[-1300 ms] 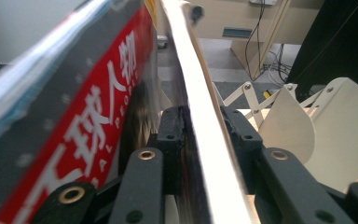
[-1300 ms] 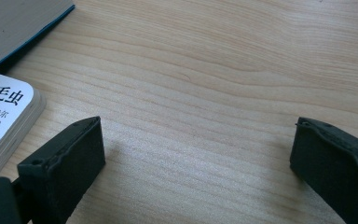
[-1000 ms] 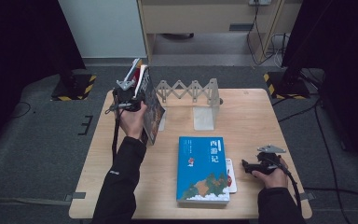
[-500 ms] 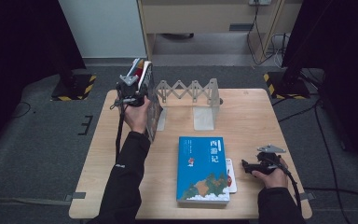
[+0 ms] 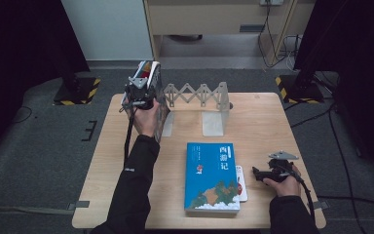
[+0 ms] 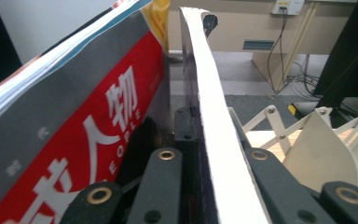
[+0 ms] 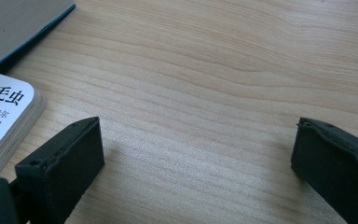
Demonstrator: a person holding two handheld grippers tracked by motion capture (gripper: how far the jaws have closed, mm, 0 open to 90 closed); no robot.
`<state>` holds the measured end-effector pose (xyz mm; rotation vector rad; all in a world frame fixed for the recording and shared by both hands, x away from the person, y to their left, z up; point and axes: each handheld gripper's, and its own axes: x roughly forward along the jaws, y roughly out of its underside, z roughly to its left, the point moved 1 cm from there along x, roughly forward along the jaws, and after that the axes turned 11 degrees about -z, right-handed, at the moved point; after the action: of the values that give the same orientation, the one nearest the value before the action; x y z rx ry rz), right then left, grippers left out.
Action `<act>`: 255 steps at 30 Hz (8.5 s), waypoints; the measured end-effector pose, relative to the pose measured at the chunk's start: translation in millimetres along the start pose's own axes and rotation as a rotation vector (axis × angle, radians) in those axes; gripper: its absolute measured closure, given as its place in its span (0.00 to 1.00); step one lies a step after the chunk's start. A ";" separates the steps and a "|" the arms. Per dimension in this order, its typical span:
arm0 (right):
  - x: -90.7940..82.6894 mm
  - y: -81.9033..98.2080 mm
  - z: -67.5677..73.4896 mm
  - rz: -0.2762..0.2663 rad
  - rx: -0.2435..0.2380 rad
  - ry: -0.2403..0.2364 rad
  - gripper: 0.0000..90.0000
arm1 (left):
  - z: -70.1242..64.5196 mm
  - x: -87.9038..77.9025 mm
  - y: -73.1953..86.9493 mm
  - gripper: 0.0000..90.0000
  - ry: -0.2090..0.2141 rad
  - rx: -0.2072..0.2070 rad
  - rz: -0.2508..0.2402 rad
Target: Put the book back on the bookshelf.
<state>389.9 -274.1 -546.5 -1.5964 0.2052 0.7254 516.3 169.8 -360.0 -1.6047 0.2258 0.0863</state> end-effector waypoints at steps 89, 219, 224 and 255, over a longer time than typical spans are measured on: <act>-14.5 -16.5 5.6 -0.027 0.044 -0.024 0.22 | 16.7 -118.1 132.3 0.37 0.390 -0.045 0.182; 11.5 -26.3 85.9 -0.039 0.267 -0.428 0.24 | -65.3 -69.4 199.8 0.21 0.694 -0.329 0.492; 11.9 -26.2 85.5 -0.039 0.271 -0.432 0.24 | -64.8 -69.1 197.7 0.22 0.696 -0.325 0.505; 8.9 -25.6 85.5 -0.031 0.245 -0.448 0.24 | -63.4 -69.4 197.7 0.22 0.729 -0.310 0.525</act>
<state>382.3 -186.4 -529.6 -1.1697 -0.0583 0.9738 404.1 106.7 -537.1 -1.7932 1.2479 -0.0699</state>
